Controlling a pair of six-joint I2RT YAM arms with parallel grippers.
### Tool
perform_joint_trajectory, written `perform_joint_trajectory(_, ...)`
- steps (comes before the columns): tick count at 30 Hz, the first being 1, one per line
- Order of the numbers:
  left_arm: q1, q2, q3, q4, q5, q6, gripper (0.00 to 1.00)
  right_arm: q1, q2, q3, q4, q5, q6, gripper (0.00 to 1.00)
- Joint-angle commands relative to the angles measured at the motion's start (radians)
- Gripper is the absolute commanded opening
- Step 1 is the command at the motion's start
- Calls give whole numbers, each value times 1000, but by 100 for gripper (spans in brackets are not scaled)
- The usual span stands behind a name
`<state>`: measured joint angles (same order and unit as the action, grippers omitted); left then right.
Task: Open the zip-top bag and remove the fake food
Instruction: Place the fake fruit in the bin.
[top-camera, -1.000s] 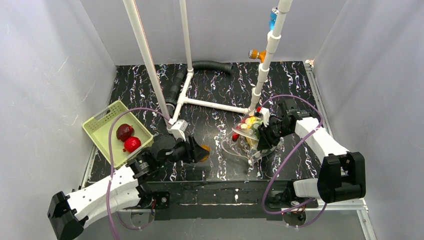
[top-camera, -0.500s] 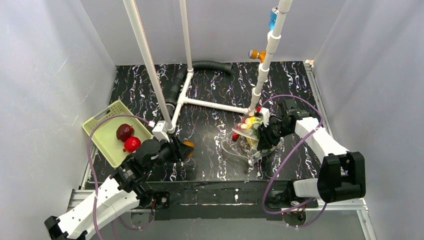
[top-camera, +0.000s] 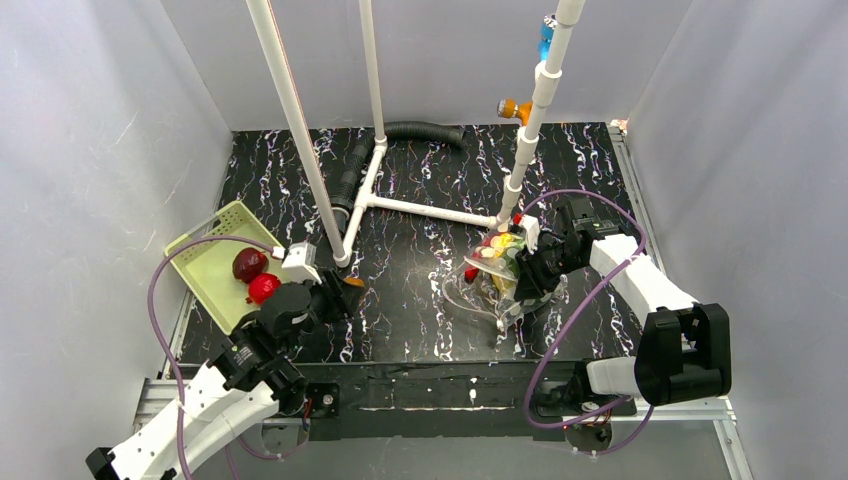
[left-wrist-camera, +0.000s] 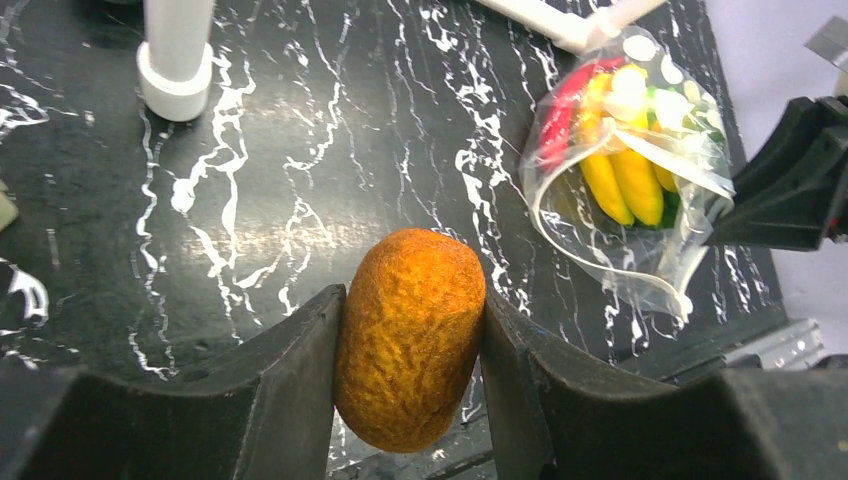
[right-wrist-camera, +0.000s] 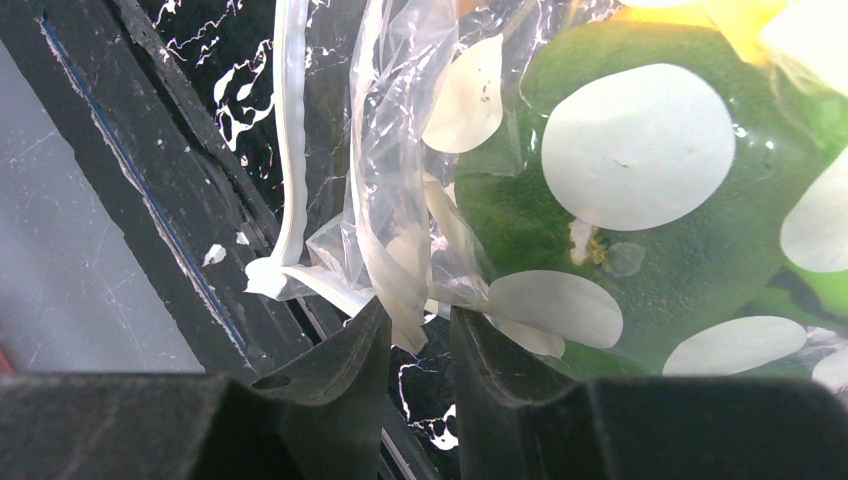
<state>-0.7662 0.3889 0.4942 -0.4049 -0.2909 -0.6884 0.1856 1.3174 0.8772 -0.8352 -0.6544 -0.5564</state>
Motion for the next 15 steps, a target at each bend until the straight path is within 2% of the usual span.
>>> perform_joint_trajectory(1,14,13,68,-57,-102,37,0,5,-3,30,-12,-11,-16,35)
perform_joint_trajectory(8,44,32,109,-101,-188,65,0,5,-4,32,-13,-13,-16,35)
perform_joint_trajectory(15,130,78,124,-86,-160,92,0,5,-4,32,-14,-14,-17,35)
